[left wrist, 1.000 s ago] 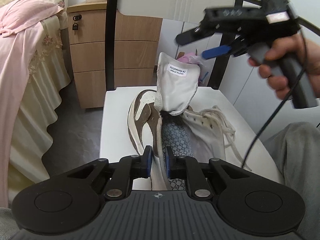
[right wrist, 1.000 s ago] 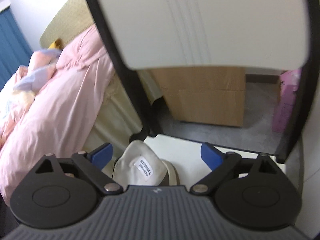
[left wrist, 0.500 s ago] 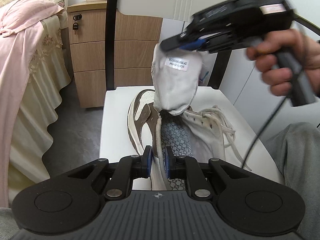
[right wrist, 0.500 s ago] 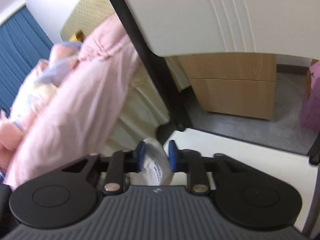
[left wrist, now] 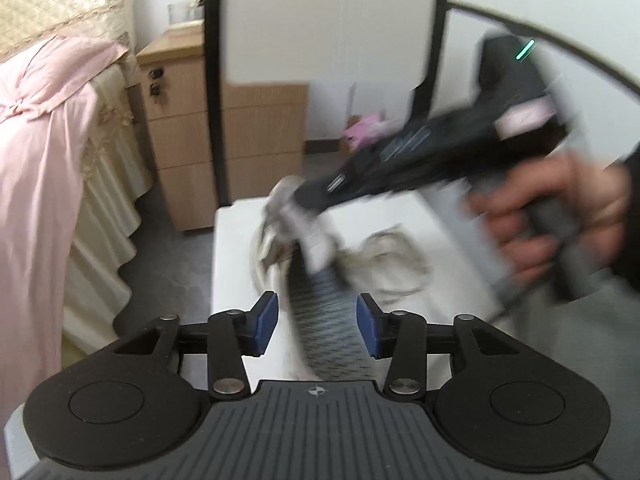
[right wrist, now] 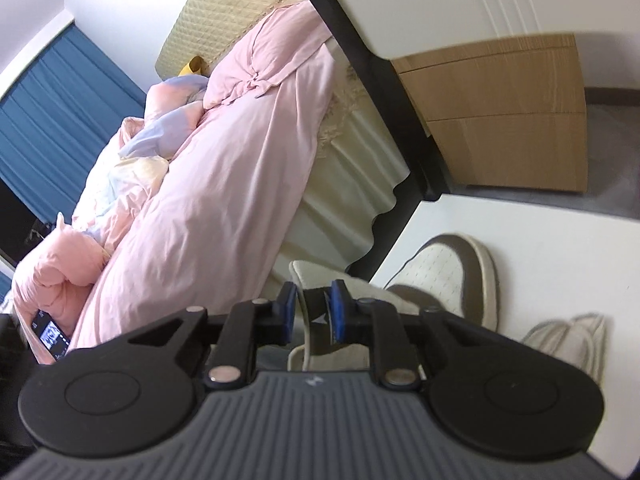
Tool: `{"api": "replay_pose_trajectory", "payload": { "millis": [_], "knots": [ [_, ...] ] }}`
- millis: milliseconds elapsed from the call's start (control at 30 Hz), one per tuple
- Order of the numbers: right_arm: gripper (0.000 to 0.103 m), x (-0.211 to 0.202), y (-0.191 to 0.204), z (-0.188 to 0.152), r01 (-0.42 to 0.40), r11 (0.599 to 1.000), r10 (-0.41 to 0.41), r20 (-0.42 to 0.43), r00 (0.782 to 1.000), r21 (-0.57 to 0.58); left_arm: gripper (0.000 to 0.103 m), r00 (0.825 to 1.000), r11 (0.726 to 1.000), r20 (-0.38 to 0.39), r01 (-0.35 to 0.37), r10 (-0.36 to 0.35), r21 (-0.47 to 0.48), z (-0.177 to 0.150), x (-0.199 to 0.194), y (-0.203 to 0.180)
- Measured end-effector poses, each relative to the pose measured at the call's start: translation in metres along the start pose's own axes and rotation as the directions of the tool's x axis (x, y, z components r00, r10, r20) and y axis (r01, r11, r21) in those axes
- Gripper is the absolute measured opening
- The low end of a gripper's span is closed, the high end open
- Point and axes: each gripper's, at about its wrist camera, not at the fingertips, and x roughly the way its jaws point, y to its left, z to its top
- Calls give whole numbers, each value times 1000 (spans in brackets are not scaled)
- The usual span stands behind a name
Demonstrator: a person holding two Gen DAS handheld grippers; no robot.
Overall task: Lace up shoes with both hands
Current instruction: 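Lift the paper stuffing out of the sneaker with the right gripper, then grasp the sneaker tongue with the right gripper and pull it up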
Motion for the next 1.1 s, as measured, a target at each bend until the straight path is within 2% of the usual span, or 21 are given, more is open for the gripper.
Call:
{"api": "replay_pose_trajectory", "payload": {
  "millis": [133,233,333,433,667,833,933,1100],
  "knots": [
    [22,5,2,-12,-13,999,12,28,1000,39,75,997,995,79,3,-11,100,21,-55,-25],
    [25,7,1,-21,-19,998,18,26,1000,54,77,993,991,104,34,-48,131,39,-81,-38],
    [26,9,1,-29,-25,997,23,22,999,69,77,986,989,112,109,-120,102,56,-97,-43],
    [27,11,-2,-34,-34,996,33,19,999,84,78,978,986,136,154,-161,63,71,-107,-42],
    [27,13,-1,-37,-31,995,31,8,999,91,78,971,983,160,183,-180,-5,78,-106,-31],
    [28,10,-5,-38,-34,993,33,7,999,109,78,973,985,161,173,-168,-18,80,-97,-29],
    [28,9,-8,-41,-36,992,36,4,999,122,78,983,994,149,112,-112,4,79,-93,-31],
    [28,5,-13,-44,-45,990,44,11,999,131,78,987,1000,161,28,-26,-5,70,-76,-29]
  ]
}}
